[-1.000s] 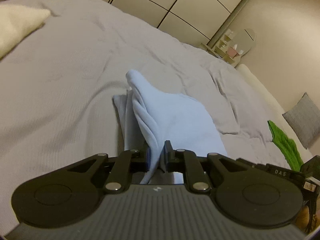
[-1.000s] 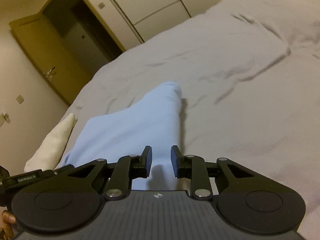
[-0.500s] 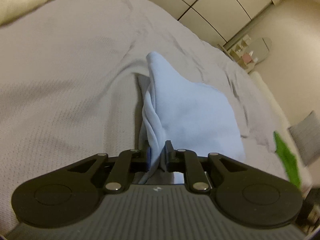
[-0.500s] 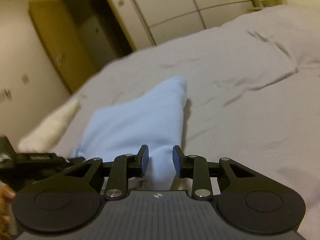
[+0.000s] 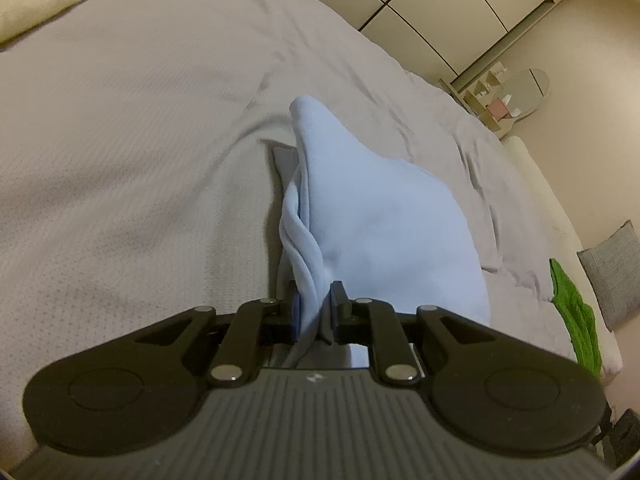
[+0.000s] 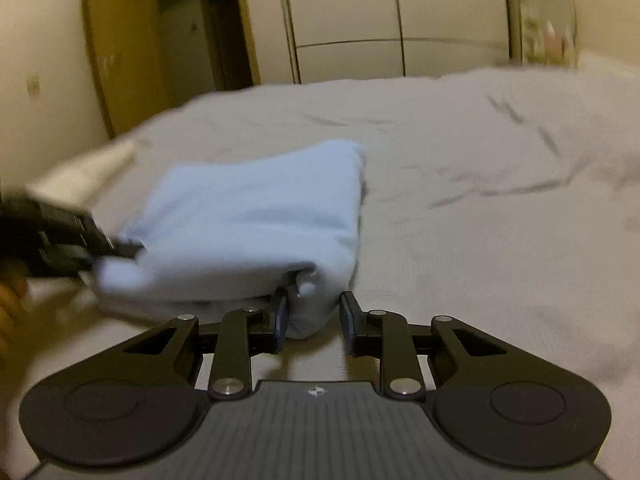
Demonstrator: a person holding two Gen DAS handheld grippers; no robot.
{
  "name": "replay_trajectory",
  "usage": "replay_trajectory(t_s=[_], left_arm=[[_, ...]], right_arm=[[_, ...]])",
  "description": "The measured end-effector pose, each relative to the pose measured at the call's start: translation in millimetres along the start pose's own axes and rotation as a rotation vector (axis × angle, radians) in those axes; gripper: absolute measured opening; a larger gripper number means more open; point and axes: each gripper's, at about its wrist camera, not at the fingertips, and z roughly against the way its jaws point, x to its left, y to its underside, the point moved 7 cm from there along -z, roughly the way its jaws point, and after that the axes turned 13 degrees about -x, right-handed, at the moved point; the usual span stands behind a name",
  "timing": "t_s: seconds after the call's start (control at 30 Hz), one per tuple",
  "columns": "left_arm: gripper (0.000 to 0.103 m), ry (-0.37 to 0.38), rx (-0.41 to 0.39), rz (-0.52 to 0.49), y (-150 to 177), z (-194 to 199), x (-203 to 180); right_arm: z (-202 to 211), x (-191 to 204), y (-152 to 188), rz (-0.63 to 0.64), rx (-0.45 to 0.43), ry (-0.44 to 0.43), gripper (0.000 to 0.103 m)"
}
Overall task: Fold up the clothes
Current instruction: 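Fold the held sweatshirt end over onto the other half with both tools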
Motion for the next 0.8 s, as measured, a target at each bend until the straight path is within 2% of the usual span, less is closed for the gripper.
replay_trajectory(t_s=[0.03,0.07,0.17,0.2,0.23,0.3,0.37,0.47,0.6,0.67,0.73,0.8], left_arm=[[0.015,-0.003,0.001,-0.007,0.5,-4.5,-4.9],[0.015,-0.002,0.002,-0.006,1.0,-6.5,-5.7],[0.016,0.006,0.005,-0.007,2.5,-10.0,-4.6],[0.016,0.007,0.005,-0.015,3.0,-10.6,-3.8],[0.016,0.009,0.009,-0.031,3.0,-10.7,-2.6],[0.016,0.008,0.015,-0.069,-0.3,-12.1,-4.7],[0.015,0.011,0.026,-0.107,-5.0,-13.2,-10.3],[0.015,0.010,0.029,-0.176,-7.3,-10.7,-17.1],[0.017,-0.004,0.018,-0.168,-6.2,-4.5,-19.0],[0.019,-0.036,-0.017,-0.183,-7.7,8.8,-26.8],[0.019,-0.117,-0.073,-0.238,-13.6,27.6,-40.3],[0.015,-0.182,-0.136,-0.312,-21.6,44.5,-54.4]], right_arm=[[0.1,-0.3,2.7,0.010,0.014,0.017,0.019],[-2.2,-4.3,7.3,-0.043,0.043,0.020,0.018],[-13.0,-35.3,28.0,-0.377,0.133,-0.009,0.011],[-12.6,-40.1,29.1,-0.418,0.139,-0.032,0.012],[-11.2,-39.9,26.9,-0.398,0.148,-0.052,0.015],[-3.1,-31.6,16.4,-0.276,0.143,-0.089,0.019],[6.7,-24.2,6.5,-0.182,0.136,-0.132,0.019],[18.7,-20.3,-12.4,-0.145,0.088,-0.172,0.020],[17.8,-25.5,-36.4,-0.160,-0.018,-0.178,0.021],[6.6,-28.6,-38.5,-0.164,-0.034,-0.175,0.022],[-10.1,-27.7,-28.1,-0.167,0.022,-0.174,0.023],[-12.5,-25.7,-28.2,-0.153,0.016,-0.167,0.023]])
